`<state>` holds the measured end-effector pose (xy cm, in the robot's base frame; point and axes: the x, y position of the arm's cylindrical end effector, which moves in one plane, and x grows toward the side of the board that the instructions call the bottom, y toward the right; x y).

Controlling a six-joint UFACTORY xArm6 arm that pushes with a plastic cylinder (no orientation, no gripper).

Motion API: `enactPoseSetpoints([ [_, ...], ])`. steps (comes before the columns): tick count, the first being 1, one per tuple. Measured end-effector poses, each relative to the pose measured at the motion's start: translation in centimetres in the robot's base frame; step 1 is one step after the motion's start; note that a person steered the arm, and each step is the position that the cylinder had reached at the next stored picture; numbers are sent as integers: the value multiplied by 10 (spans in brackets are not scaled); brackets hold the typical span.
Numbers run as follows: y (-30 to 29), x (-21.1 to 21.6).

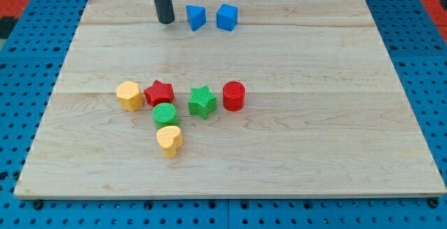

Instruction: Push green star towards bottom right

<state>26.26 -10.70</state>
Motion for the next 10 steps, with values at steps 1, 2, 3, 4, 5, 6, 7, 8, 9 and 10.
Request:
enactPoseSetpoints([
  [1,29,29],
  [2,69,89],
  [3,52,130],
  [4,59,185],
  [5,114,201],
  [6,68,209],
  [7,58,207],
  [8,53,234],
  [9,59,262],
  [10,61,289],
])
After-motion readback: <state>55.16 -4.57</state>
